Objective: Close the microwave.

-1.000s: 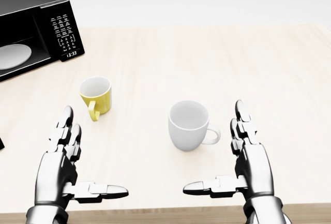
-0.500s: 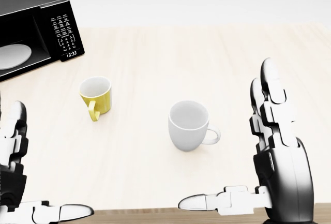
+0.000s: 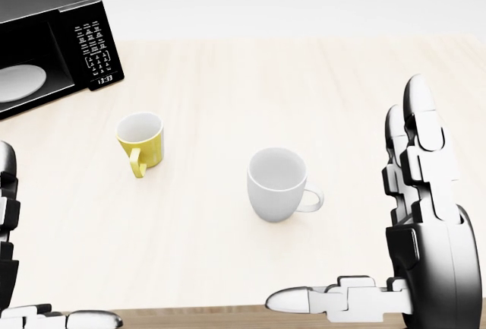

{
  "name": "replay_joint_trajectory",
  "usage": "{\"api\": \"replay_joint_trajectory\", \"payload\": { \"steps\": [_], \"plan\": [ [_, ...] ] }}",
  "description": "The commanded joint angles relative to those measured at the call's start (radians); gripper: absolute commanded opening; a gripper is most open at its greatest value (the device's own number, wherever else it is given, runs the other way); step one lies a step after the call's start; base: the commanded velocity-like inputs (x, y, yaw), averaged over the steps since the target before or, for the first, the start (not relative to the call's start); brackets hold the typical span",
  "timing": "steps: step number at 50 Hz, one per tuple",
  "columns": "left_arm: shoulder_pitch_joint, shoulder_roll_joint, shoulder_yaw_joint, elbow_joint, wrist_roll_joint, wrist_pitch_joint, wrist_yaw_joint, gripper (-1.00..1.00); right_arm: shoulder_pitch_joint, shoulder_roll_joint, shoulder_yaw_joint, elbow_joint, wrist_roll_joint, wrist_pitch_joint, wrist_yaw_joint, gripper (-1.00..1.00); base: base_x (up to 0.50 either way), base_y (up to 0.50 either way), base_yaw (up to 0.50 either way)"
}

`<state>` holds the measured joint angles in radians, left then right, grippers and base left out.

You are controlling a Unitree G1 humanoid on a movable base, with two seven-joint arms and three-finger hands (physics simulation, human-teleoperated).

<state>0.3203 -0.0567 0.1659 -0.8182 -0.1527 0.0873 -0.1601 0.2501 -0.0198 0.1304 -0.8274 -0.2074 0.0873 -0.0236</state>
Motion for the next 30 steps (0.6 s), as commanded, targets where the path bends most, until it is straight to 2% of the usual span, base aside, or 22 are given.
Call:
{"api": "replay_joint_trajectory", "payload": {
  "steps": [1,5,30],
  "plan": [
    [0.006,-0.005,0.014,-0.026,-0.025,0.000,-0.007,1.00,0.006,-0.001,-0.001,0.003,-0.018,0.000,-0.009,1.00,0.00,0.00,0.00],
    [0.009,-0.008,0.016,-0.034,-0.030,0.000,-0.009,1.00,0.011,-0.005,0.010,0.006,-0.030,0.000,-0.004,1.00,0.00,0.17,0.00],
    [0.001,-0.012,0.030,-0.039,-0.039,0.000,-0.013,1.00,0.016,-0.006,0.021,-0.007,-0.039,0.000,-0.005,1.00,0.00,0.50,0.00]
  ]
}}
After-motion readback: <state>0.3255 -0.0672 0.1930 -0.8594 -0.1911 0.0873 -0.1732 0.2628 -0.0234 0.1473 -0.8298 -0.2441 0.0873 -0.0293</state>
